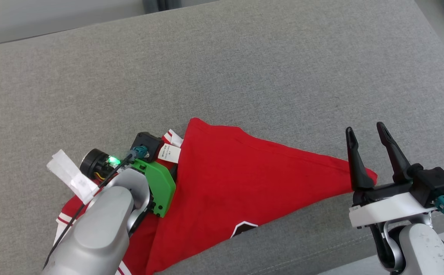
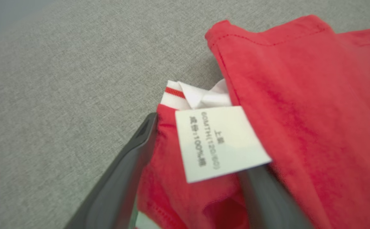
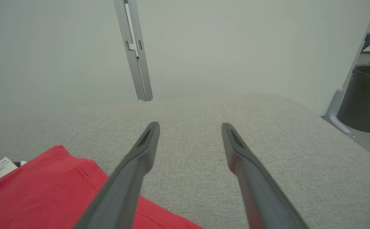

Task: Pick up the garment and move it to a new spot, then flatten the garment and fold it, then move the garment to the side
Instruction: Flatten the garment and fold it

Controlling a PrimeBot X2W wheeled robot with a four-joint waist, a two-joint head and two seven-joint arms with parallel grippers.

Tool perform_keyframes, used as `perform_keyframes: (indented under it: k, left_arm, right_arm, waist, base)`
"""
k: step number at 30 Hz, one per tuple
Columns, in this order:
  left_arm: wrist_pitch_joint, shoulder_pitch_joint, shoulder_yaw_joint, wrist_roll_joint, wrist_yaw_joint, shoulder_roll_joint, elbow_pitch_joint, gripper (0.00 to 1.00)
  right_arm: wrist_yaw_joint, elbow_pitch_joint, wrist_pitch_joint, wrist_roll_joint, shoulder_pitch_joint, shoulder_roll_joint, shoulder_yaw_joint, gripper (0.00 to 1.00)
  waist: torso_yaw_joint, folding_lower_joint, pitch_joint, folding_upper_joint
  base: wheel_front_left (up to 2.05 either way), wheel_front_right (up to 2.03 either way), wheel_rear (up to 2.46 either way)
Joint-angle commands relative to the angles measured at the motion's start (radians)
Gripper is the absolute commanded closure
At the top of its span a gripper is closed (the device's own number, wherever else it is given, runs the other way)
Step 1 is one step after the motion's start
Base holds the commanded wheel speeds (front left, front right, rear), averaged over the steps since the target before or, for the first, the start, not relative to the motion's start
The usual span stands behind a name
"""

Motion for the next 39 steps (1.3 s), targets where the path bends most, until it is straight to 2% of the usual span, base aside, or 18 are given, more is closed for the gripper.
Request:
perform_keyframes:
  k: [1, 2, 3, 4, 5, 10, 17, 23, 24, 25, 26, 29, 34, 39]
  left_arm:
    - [0.018, -0.002, -0.017, -0.007, -0.002, 0.008, 0.034, 0.00]
    - [0.018, -0.007, -0.025, -0.010, -0.002, 0.005, 0.047, 0.00]
    - [0.012, -0.015, -0.032, -0.017, -0.002, 0.002, 0.061, 0.11]
    - [0.009, -0.019, -0.037, -0.021, -0.002, -0.001, 0.072, 0.94]
    - [0.005, -0.022, -0.043, -0.027, -0.002, -0.005, 0.085, 1.00]
    - [-0.062, -0.085, -0.021, -0.028, 0.019, 0.010, 0.133, 1.00]
    - [-0.229, -0.209, 0.094, -0.069, 0.091, 0.055, 0.174, 1.00]
    - [-0.285, -0.257, 0.156, -0.103, 0.116, 0.088, 0.232, 1.00]
    - [-0.289, -0.254, 0.161, -0.105, 0.114, 0.093, 0.247, 0.67]
    - [-0.293, -0.252, 0.160, -0.101, 0.114, 0.096, 0.255, 0.04]
    - [-0.299, -0.250, 0.166, -0.100, 0.113, 0.099, 0.258, 0.00]
    - [-0.307, -0.226, 0.187, -0.100, 0.120, 0.097, 0.232, 0.00]
    - [-0.305, -0.104, 0.292, -0.064, 0.169, 0.097, 0.007, 0.00]
    - [-0.304, 0.059, 0.393, -0.008, 0.190, 0.079, -0.200, 0.00]
  right_arm:
    - [-0.001, 0.004, -0.003, 0.000, -0.009, 0.000, 0.002, 0.00]
    - [-0.001, 0.005, -0.003, -0.001, -0.010, 0.000, 0.003, 0.00]
    - [-0.001, 0.004, -0.003, -0.003, -0.010, 0.000, 0.004, 0.00]
    - [-0.001, 0.004, -0.003, -0.004, -0.010, 0.000, 0.004, 0.00]
    - [-0.001, 0.003, -0.003, -0.006, -0.008, 0.000, 0.003, 0.00]
    - [-0.001, 0.004, -0.003, -0.008, -0.005, -0.005, -0.002, 0.00]
    - [-0.001, 0.002, -0.003, -0.009, -0.010, -0.013, -0.002, 0.00]
    - [-0.001, -0.002, -0.003, -0.012, -0.018, -0.008, 0.002, 0.00]
    - [-0.001, 0.000, -0.003, -0.011, -0.017, -0.006, 0.005, 0.00]
    - [-0.001, 0.001, -0.003, -0.011, -0.016, -0.005, 0.007, 0.00]
    - [-0.001, 0.002, -0.003, -0.010, -0.016, -0.004, 0.008, 0.00]
    - [-0.001, 0.004, -0.003, -0.007, -0.009, -0.001, 0.002, 0.00]
    - [-0.001, 0.002, -0.003, -0.015, 0.009, 0.003, -0.013, 0.00]
    - [-0.001, 0.001, -0.003, -0.020, 0.025, 0.003, -0.020, 0.00]
  waist:
    - [-0.001, 0.0000, -0.002, -0.0001]
    - [-0.001, 0.0000, -0.003, -0.0001]
    - [-0.001, 0.0000, -0.004, -0.0001]
    - [-0.001, 0.0000, -0.006, -0.0001]
    - [0.000, 0.0000, -0.007, -0.0001]
    - [0.008, 0.0000, -0.012, -0.0001]
    - [0.022, 0.0000, -0.017, -0.0001]
    - [0.015, 0.0000, -0.011, -0.0001]
    - [0.013, 0.0000, -0.010, -0.0001]
    - [0.011, 0.0000, -0.009, -0.0001]
    - [0.010, 0.0000, -0.009, -0.0001]
    - [0.016, 0.0000, -0.012, -0.0001]
    - [0.049, 0.0000, -0.035, -0.0001]
    - [0.090, 0.0000, -0.070, -0.0001]
  base:
    - [0.00, 0.00, 0.00]
    - [0.00, 0.00, 0.00]
    - [0.00, 0.00, 0.00]
    - [0.00, 0.00, 0.00]
    - [0.00, 0.00, 0.00]
    - [0.00, 0.00, 0.00]
    - [0.00, 0.00, 0.00]
    - [0.00, 0.00, 0.00]
    - [0.00, 0.00, 0.00]
    - [0.00, 0.00, 0.00]
    - [0.00, 0.00, 0.00]
    - [0.00, 0.00, 0.00]
    - [0.00, 0.00, 0.00]
    - [0.00, 0.00, 0.00]
